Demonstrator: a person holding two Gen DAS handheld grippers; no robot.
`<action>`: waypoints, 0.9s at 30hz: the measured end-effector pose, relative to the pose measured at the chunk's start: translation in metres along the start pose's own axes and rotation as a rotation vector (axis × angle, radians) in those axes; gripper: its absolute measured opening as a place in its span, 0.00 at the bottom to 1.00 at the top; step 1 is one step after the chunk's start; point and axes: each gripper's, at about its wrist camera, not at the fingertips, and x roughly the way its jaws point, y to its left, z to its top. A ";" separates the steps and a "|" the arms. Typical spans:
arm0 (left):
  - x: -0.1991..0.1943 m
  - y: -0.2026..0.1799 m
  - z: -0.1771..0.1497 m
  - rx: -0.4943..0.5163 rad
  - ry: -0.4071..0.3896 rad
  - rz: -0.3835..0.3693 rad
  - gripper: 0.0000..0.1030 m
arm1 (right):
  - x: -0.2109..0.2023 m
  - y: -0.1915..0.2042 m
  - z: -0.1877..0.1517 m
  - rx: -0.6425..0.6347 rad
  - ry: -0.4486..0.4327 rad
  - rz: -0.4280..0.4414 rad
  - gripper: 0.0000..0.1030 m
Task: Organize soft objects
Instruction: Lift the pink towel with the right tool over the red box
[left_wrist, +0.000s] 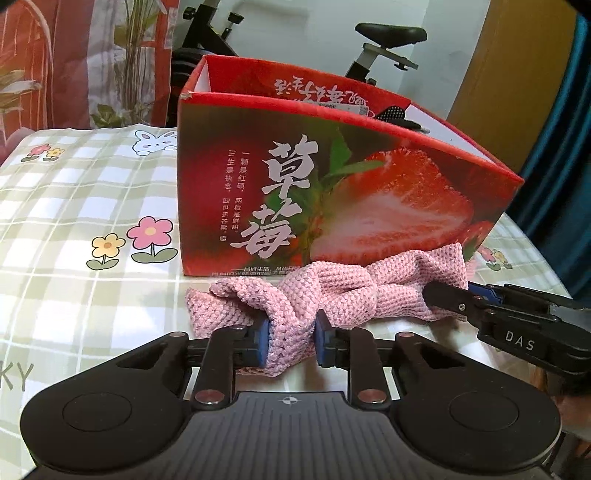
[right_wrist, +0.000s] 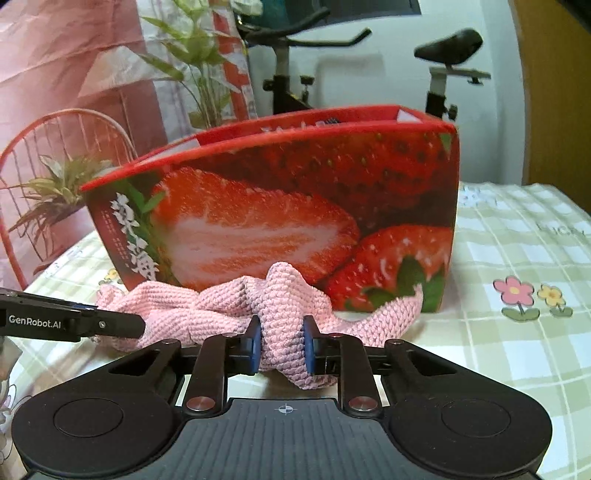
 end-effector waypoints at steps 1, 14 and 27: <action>-0.003 -0.001 -0.001 -0.001 -0.005 -0.001 0.22 | -0.002 0.000 0.000 -0.010 -0.014 0.007 0.19; -0.074 -0.010 0.003 0.058 -0.158 -0.061 0.21 | -0.060 0.006 0.032 -0.128 -0.129 0.102 0.18; -0.111 -0.020 0.069 0.115 -0.277 -0.094 0.21 | -0.093 0.006 0.115 -0.171 -0.216 0.151 0.18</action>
